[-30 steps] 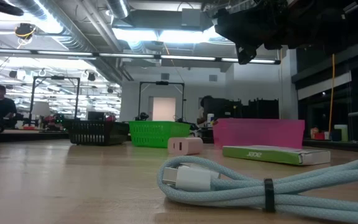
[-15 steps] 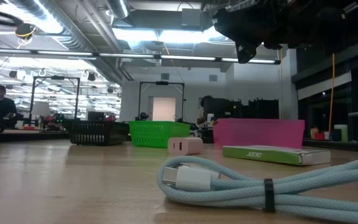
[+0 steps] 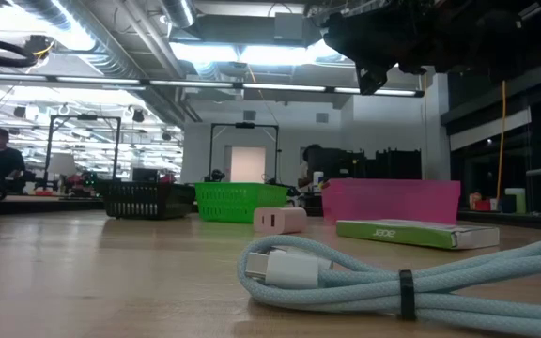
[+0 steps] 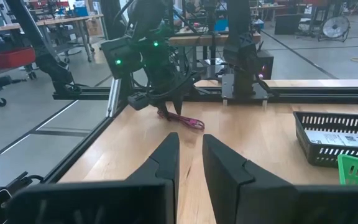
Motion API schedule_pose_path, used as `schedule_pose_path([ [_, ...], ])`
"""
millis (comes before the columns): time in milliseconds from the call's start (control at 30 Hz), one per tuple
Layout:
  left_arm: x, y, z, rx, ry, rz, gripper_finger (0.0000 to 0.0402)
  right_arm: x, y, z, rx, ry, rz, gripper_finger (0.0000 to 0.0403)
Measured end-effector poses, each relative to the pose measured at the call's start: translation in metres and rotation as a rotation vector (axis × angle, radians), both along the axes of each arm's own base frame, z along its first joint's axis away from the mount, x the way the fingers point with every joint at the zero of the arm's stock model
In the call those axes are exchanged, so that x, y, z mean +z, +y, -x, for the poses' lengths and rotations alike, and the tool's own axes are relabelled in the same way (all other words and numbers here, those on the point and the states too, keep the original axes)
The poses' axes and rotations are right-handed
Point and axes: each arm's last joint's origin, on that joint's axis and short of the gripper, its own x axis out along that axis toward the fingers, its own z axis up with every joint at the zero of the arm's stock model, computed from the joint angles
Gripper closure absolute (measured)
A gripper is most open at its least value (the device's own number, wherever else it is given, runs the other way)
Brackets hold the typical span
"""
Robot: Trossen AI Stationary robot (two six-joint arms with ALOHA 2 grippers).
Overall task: Pick and place items into bin
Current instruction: Put the red charger cable into the red bin
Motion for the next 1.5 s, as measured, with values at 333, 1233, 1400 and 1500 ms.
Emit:
schedule_pose_path([
  [333, 0.004, -0.001, -0.001, -0.046, 0.020, 0.046, 0.0349, 0.000, 0.000, 0.000, 0.000, 0.000, 0.002, 0.0351],
  [1233, 0.060, 0.017, -0.001, -0.328, -0.408, -0.071, 0.0397, 0.000, 0.000, 0.000, 0.000, 0.001, 0.003, 0.0351],
  [1400, 0.077, 0.023, 0.001, -0.402, -0.533, -0.129, 0.0397, 0.000, 0.000, 0.000, 0.001, 0.001, 0.004, 0.0351],
  [1500, 0.086, 0.026, 0.004, -0.451, -0.603, -0.186, 0.0398, 0.000, 0.000, 0.000, 0.001, 0.004, 0.004, 0.0351],
])
